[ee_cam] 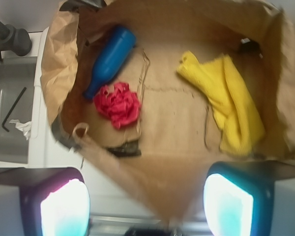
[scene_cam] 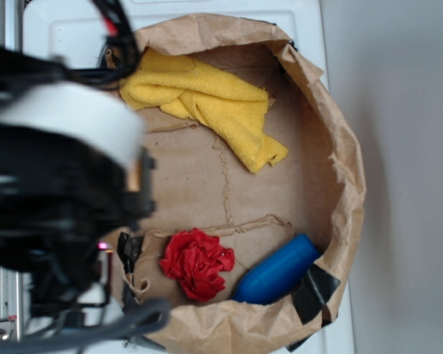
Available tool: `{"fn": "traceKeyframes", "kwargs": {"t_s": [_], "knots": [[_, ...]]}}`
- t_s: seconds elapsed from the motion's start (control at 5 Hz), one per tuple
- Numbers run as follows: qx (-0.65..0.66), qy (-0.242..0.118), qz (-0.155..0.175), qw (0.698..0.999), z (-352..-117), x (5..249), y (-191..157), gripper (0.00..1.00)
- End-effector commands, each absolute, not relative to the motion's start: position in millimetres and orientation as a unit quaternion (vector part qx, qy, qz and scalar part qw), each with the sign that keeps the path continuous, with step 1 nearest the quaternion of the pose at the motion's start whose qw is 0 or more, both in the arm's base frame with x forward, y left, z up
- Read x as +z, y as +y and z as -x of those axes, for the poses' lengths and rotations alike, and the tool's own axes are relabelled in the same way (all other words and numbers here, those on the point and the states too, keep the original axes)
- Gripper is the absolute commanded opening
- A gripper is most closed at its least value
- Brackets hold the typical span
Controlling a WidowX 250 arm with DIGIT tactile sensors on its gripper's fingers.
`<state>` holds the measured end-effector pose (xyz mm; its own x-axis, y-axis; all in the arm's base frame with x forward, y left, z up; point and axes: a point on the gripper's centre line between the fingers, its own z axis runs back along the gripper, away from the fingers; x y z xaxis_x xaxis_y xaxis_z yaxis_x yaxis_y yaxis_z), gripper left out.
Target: Grab the yellow cloth.
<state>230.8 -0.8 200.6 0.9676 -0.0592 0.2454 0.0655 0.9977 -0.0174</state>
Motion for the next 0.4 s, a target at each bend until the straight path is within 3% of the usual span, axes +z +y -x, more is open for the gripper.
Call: {"fn": "traceKeyframes", "kwargs": {"t_s": [0.0,0.2], "knots": [[-0.016,-0.093,-0.001,0.996,-280,157,36,1.00],[0.010,-0.081,0.003,0.997,-289,145,55,1.00]]}}
